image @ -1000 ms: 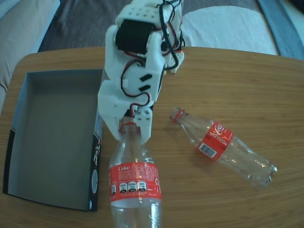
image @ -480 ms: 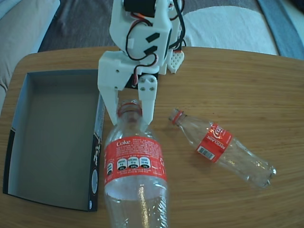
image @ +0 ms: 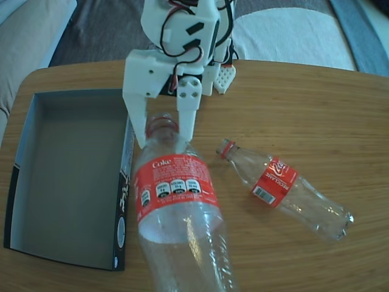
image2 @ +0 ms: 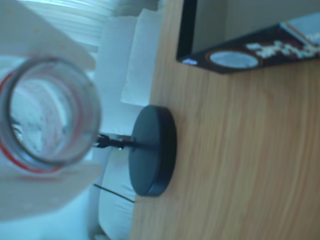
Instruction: Grasp the bottles and put them in the box.
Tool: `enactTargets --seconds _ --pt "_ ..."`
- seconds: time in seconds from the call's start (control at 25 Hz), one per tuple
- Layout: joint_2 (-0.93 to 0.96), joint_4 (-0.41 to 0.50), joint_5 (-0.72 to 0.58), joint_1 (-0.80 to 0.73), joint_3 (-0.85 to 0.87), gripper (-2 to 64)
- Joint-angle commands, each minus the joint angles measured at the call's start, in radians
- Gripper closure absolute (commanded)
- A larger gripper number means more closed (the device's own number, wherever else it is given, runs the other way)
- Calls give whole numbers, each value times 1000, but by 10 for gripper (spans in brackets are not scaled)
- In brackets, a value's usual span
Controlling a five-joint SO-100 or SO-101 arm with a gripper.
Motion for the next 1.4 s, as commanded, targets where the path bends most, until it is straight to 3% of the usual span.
enactTargets --seconds 0.0,0.8,1.08,1.36 --pt "63 -2 -74 43 8 550" --pt "158 -15 -365 249 132 550" --pt "158 -17 -374 318 132 550" --pt "158 -123 -446 465 184 550"
